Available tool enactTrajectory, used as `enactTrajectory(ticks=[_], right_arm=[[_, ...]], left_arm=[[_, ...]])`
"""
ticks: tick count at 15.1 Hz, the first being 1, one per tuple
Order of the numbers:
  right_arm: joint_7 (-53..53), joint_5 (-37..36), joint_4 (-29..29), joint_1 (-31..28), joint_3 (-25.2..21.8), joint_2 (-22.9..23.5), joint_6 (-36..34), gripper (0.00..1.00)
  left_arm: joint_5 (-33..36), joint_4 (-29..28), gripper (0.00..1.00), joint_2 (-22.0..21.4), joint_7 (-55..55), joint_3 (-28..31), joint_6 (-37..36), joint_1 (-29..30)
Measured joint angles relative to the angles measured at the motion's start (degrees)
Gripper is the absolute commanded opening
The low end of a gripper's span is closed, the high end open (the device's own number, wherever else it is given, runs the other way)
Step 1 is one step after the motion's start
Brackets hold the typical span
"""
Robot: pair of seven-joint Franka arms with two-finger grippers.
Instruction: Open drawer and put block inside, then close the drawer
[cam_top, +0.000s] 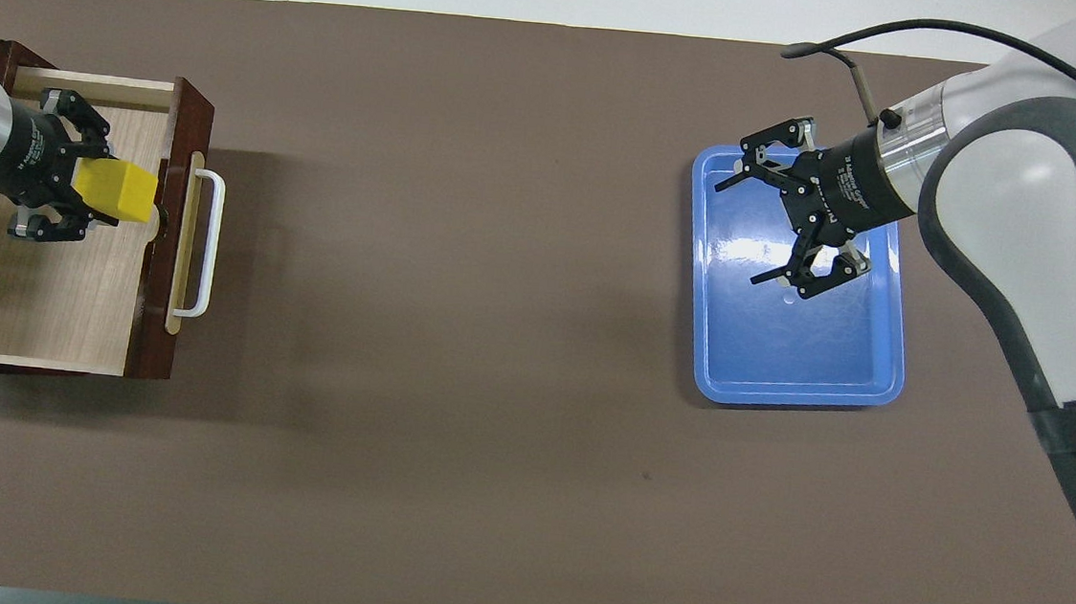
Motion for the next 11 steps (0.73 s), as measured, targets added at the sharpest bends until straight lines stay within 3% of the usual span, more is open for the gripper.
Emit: enactTrajectory(ticks=[10, 11], right_arm=[[-40.2, -19.1, 1.4, -4.8, 0.0, -5.8, -9.7, 1.0], [-45.0, -21.2, 1.4, -5.2, 0.0, -6.5, -9.8, 1.0]], left_arm=[[0.0, -9.7, 0.0, -1.7, 2.1, 0.0, 6.8, 3.7], [0.0, -10.6, 0.48, -2.0, 2.1, 0.0, 7.4, 3.9]])
